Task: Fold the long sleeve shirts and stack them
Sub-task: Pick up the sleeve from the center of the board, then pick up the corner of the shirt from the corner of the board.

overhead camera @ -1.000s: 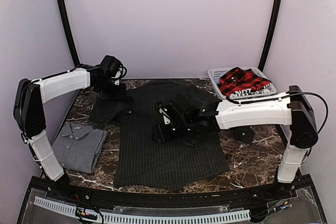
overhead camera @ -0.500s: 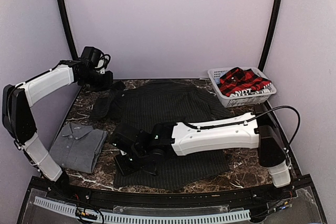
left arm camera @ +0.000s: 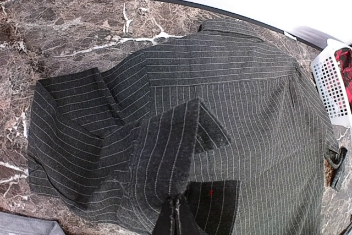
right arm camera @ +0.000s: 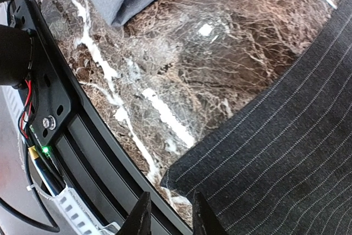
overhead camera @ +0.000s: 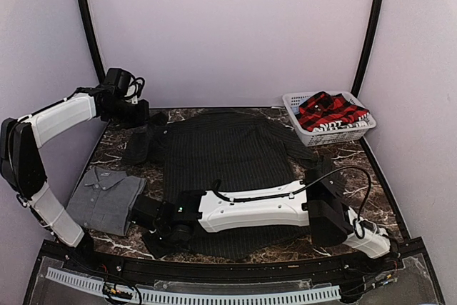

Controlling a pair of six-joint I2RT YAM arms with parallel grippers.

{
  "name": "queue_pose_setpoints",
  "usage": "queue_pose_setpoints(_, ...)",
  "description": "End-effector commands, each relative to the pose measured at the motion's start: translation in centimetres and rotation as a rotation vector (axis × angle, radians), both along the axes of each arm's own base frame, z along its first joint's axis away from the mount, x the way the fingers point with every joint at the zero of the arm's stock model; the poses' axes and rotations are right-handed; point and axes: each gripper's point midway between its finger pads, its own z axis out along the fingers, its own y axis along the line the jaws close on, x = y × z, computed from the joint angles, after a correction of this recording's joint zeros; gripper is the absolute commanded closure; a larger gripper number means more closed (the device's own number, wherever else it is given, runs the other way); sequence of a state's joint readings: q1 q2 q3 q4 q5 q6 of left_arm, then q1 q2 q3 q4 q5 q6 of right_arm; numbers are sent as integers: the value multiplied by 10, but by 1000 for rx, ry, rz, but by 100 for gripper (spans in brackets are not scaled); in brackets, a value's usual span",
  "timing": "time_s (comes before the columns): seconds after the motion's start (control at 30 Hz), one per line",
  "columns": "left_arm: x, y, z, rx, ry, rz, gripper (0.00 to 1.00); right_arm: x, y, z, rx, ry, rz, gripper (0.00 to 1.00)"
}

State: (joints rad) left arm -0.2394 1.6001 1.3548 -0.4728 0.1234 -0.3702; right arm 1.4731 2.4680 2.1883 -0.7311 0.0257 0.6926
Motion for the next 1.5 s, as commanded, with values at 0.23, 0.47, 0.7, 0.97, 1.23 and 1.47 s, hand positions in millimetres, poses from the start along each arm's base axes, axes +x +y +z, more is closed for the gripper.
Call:
queue_pose_setpoints(0.23,-4,3,10,-19,-33,-7,100,-13,8,-6,-27,-63,34,71)
queue_pose_setpoints(0.47,-4,4,10,-22,-32,-9,100,-9,12,-15,-43,-105,39,70)
queue_pose_setpoints(0.7,-5,4,9,-24,-30,-8,100,-8,12,-30,-68,-114,49,70)
queue_pose_setpoints(0.97,-4,5,10,-29,-33,-7,100,-11,3,-44,-121,-101,49,74)
queue_pose_setpoints(1.23,-2,6,29,-40,-69,-2,100,-15,-6,-58,-172,-76,55,86)
queue_pose_setpoints(1.47,2,16,50,-39,-112,27,100,-3,9,-20,-67,-79,27,99)
